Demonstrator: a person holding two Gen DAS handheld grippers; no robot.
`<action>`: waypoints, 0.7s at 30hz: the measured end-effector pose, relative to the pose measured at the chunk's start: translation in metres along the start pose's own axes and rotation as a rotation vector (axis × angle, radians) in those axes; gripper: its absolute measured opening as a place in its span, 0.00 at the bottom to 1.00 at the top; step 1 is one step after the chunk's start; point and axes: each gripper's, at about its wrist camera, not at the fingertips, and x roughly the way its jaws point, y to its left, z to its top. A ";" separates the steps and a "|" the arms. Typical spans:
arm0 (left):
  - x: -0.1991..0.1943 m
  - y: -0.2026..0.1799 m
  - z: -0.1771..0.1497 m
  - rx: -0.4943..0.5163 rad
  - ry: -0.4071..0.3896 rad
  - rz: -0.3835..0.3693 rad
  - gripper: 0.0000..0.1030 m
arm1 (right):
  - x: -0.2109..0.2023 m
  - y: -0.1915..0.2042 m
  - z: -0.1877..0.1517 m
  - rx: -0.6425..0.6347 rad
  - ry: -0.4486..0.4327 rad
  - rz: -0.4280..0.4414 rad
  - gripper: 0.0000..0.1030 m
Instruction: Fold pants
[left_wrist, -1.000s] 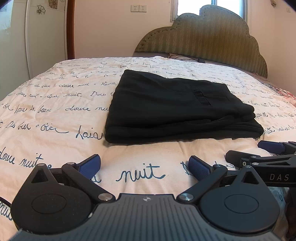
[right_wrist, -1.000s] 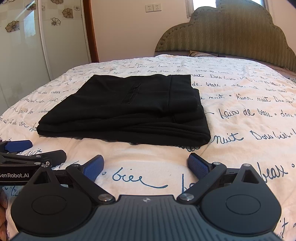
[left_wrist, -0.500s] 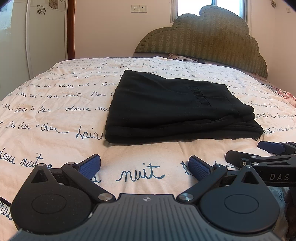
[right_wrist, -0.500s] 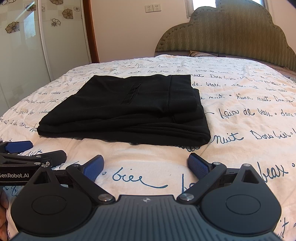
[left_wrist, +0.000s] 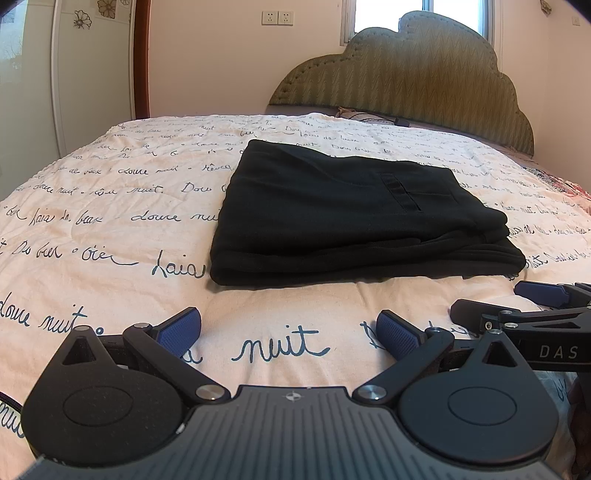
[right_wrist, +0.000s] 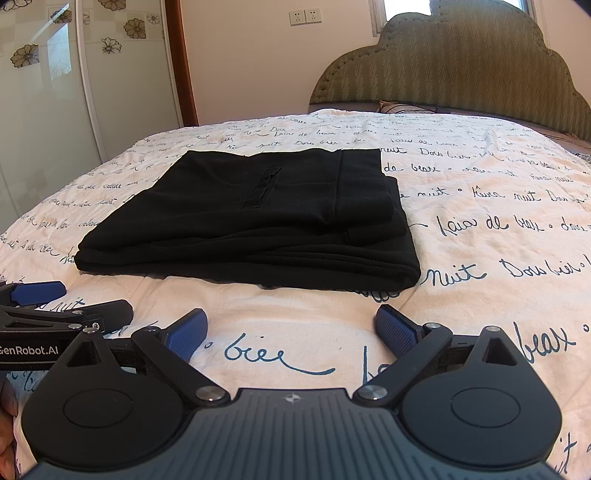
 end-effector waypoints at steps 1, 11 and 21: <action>0.000 0.000 0.000 0.000 0.000 0.000 1.00 | 0.000 0.000 0.000 0.000 0.000 0.000 0.96; 0.000 0.000 0.000 0.000 0.000 0.000 1.00 | 0.000 0.000 0.000 0.000 0.000 0.000 0.96; 0.000 0.002 0.002 -0.015 0.010 -0.010 1.00 | 0.000 0.000 0.000 0.001 0.000 0.000 0.96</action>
